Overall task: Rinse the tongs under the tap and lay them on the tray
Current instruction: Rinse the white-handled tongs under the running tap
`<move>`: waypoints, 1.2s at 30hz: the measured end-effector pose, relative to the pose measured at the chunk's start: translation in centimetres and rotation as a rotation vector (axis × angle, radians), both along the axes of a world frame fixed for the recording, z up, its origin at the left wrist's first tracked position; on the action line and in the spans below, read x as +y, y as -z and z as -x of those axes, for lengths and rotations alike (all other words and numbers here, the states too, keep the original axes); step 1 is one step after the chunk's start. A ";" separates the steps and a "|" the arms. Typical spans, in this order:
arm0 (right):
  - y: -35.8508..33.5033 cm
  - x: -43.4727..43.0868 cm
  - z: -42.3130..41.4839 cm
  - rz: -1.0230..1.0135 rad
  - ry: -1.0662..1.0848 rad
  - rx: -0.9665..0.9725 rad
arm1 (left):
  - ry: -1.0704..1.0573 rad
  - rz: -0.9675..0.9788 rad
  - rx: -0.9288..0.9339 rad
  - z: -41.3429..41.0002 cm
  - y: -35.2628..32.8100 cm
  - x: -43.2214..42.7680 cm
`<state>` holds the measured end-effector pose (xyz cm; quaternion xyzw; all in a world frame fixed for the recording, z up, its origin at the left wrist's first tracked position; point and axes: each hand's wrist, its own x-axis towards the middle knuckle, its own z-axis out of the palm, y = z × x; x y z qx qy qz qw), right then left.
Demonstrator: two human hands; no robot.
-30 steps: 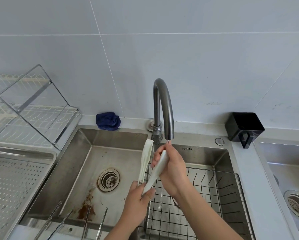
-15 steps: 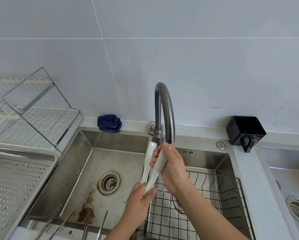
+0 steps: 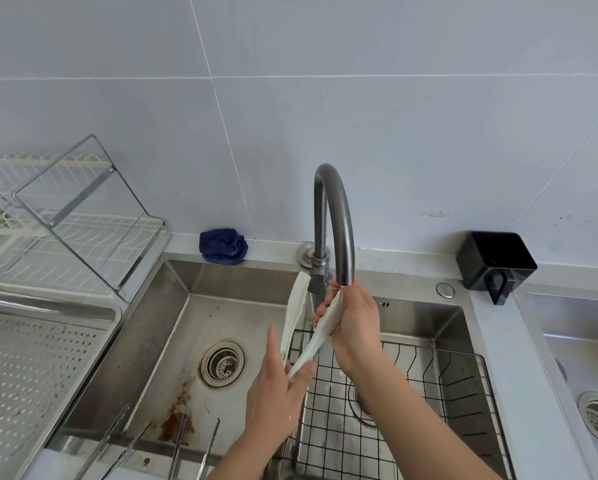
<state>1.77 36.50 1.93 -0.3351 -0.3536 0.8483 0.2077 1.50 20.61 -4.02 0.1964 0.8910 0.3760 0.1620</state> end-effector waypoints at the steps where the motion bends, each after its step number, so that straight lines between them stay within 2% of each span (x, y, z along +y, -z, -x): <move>1: -0.1 0.1 0.2 -0.033 0.006 -0.049 | 0.021 0.013 0.012 -0.2 -0.1 0.1; 4: -1.0 1.5 0.5 0.147 -0.091 -0.123 | 0.048 0.025 0.102 -1.1 -0.2 0.5; 6: -1.3 2.3 0.4 0.257 -0.149 -0.076 | 0.007 0.023 0.115 -0.9 -0.3 0.6; 8: -0.9 1.9 0.2 0.267 -0.131 -0.047 | 0.007 0.038 0.099 -0.3 -0.4 0.7; 9: -0.5 1.3 0.1 0.163 -0.103 -0.056 | 0.024 0.049 0.089 0.0 -0.5 0.8; 12: 0.4 -1.1 0.3 -0.380 0.005 -0.141 | 0.070 0.117 0.136 -0.1 -0.7 1.1; 14: 0.5 -0.9 0.8 -0.511 0.035 -0.227 | 0.072 0.147 0.177 -1.0 -0.6 1.2; 15: 0.3 -0.2 0.9 -0.463 0.002 -0.256 | 0.070 0.135 0.182 -1.6 -0.5 1.2; 17: -0.1 1.6 0.9 -0.194 -0.112 -0.240 | 0.074 0.010 0.093 -2.2 -0.3 1.6; 19: -0.3 2.5 0.5 0.171 -0.164 -0.066 | 0.014 -0.185 -0.091 -1.5 -0.3 2.0; 20: -0.2 2.3 0.4 0.281 -0.170 0.043 | -0.025 -0.243 -0.179 -0.8 -0.4 2.0; 22: 0.2 1.1 0.0 0.258 -0.199 0.200 | -0.033 -0.255 -0.279 0.4 -0.3 1.8; 24: 0.2 -0.3 -0.4 0.059 -0.267 0.188 | -0.069 -0.294 -0.369 0.4 -0.1 1.4; 27: 0.1 -1.3 -0.7 -0.239 -0.353 0.144 | -0.229 -0.315 -0.608 -0.3 0.3 1.6; 30: -0.5 -1.2 -0.6 -0.546 -0.299 0.096 | -0.302 -0.301 -0.789 -1.2 0.1 2.2; 32: -0.8 -1.3 -0.6 -0.932 -0.316 -0.042 | -0.278 -0.358 -0.820 -1.4 -0.1 2.7; 34: -0.2 -1.4 -1.1 -1.466 -0.428 -0.237 | -0.268 -0.436 -0.846 -1.1 -0.7 3.1; 35: 0.3 -1.3 -1.6 -1.651 -0.482 -0.304 | -0.263 -0.458 -0.854 -0.7 -1.0 3.4; 36: 0.5 -1.2 -2.1 -1.738 -0.495 -0.342 | -0.245 -0.463 -0.856 -0.3 -1.2 3.7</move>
